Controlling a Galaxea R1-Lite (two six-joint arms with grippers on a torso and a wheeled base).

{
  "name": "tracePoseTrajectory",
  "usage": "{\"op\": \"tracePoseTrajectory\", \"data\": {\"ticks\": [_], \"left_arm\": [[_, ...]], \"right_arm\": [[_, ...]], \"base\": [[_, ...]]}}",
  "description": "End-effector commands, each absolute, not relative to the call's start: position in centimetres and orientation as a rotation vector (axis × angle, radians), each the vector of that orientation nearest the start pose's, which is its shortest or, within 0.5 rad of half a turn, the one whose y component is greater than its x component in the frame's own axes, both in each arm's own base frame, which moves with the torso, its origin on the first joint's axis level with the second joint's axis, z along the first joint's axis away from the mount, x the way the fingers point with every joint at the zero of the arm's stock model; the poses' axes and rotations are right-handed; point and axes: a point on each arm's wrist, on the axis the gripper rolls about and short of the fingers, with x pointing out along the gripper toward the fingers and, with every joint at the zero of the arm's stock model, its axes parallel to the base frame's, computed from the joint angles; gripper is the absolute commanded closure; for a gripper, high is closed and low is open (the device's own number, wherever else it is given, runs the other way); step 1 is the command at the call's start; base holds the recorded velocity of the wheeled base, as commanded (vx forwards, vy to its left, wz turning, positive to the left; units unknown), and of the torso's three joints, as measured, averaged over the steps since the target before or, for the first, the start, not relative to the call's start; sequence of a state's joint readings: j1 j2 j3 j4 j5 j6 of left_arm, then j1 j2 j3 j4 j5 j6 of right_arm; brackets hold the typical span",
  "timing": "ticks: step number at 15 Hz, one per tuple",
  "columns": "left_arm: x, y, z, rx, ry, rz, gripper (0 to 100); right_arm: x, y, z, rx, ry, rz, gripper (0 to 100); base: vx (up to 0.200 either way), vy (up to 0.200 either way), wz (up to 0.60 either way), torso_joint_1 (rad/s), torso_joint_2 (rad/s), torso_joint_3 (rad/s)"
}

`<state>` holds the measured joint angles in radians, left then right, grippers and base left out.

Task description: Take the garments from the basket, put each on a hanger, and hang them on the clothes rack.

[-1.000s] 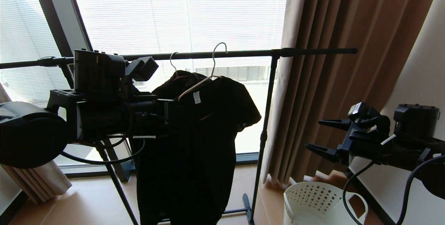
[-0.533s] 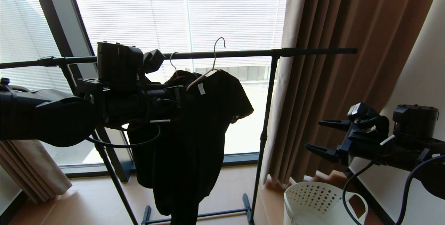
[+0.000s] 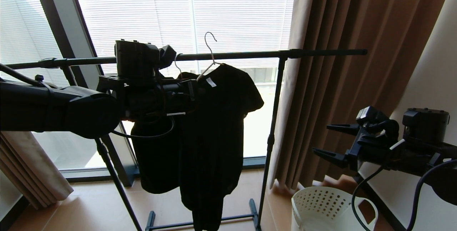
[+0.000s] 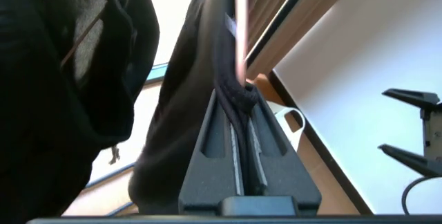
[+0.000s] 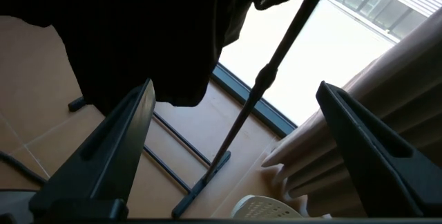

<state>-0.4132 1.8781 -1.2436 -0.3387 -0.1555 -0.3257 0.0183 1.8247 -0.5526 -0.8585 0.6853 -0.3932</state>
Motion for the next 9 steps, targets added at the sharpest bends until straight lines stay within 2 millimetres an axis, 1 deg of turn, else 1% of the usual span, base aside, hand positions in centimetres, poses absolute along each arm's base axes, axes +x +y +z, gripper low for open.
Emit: {"op": "tracePoseTrajectory", "data": {"ticks": [1,3,9], "left_arm": [[35.0,-15.7,20.0,-0.274,0.403,-0.504,100],[35.1,-15.8,19.8,-0.277,0.397,-0.505,100],[36.2,-16.2,18.3,-0.273,0.404,-0.504,100]], "right_arm": [[28.8,2.0,10.6,-0.234,0.258,0.762,0],[28.8,2.0,10.5,-0.234,0.259,0.762,0],[28.8,2.0,10.5,-0.233,0.26,0.762,0]], "base": [[0.0,0.0,0.0,0.0,0.0,0.0],[0.0,0.0,0.0,0.0,0.0,0.0],[0.0,0.0,0.0,0.0,0.0,0.0]]}}
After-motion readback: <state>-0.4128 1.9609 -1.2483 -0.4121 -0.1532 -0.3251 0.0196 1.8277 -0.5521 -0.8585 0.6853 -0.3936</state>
